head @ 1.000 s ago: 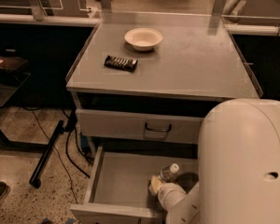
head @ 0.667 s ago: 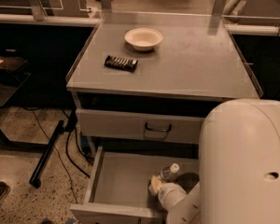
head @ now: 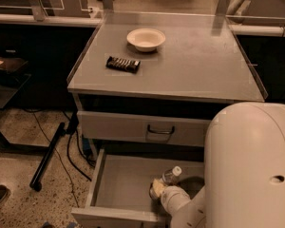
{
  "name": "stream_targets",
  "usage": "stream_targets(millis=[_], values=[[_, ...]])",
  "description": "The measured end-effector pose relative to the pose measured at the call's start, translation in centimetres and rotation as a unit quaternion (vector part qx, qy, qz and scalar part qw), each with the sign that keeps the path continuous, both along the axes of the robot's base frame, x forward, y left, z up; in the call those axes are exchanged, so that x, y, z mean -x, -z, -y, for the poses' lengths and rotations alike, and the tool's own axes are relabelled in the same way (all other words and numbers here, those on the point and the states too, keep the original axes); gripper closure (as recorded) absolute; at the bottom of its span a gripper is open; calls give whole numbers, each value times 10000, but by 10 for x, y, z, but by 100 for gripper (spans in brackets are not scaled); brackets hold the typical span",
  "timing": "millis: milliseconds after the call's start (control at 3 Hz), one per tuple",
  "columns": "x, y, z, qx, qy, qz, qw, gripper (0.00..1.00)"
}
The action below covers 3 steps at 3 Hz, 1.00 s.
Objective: Place blue plastic bottle into middle drawer
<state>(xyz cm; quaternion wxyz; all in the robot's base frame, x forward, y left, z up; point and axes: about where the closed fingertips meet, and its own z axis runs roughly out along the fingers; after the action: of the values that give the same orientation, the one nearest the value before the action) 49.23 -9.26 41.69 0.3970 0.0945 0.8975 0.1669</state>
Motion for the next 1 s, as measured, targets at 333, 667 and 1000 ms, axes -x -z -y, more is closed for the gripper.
stream_targets(millis=[333,667,1000], values=[[2,4,-2,31,-33,-61,10000,100],[2,4,-2,32,-34,-61,10000,83],[2,4,-2,31,-34,-61,10000,59]])
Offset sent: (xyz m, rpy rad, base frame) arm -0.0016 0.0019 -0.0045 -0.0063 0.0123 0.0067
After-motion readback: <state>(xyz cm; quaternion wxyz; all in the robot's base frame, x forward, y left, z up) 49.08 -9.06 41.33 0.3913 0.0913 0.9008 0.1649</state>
